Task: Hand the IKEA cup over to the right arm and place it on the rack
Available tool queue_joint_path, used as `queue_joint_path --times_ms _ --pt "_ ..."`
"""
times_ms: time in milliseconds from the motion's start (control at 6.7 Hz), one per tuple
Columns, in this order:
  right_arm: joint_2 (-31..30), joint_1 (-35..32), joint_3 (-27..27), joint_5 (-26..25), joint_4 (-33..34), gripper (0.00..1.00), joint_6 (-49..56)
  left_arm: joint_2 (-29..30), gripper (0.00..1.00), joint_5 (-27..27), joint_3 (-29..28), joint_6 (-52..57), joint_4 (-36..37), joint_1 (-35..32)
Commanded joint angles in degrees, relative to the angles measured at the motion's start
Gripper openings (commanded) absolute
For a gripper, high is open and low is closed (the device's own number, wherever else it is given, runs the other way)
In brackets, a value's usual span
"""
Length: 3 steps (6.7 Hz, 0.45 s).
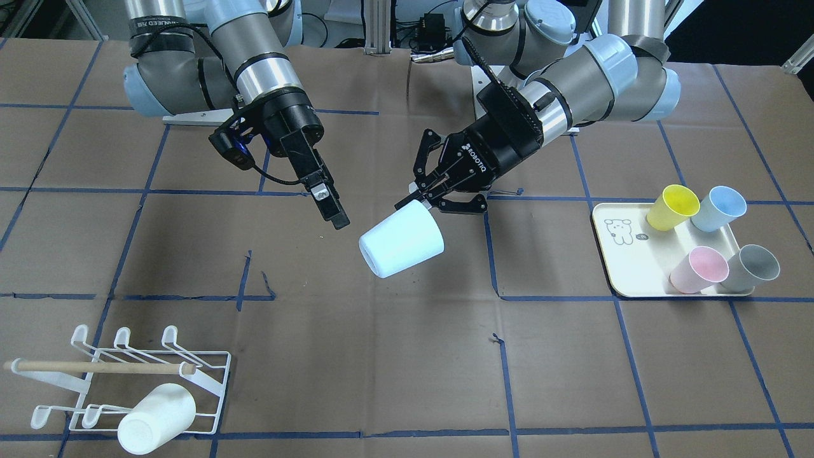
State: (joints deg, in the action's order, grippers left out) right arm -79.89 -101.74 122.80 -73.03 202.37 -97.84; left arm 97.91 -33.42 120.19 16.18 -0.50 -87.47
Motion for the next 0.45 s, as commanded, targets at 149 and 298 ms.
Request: queue_joint_path --times_ms 149,298 --pt "3.9 -2.0 -4.8 -0.4 -0.3 0.99 -1.1 -0.1 0.04 0.0 0.1 -0.4 0.0 -0.2" --pt "4.7 -2.6 -6.4 -1.0 -0.4 0.99 -1.1 -0.2 0.04 0.0 0.1 -0.5 0.0 -0.2"
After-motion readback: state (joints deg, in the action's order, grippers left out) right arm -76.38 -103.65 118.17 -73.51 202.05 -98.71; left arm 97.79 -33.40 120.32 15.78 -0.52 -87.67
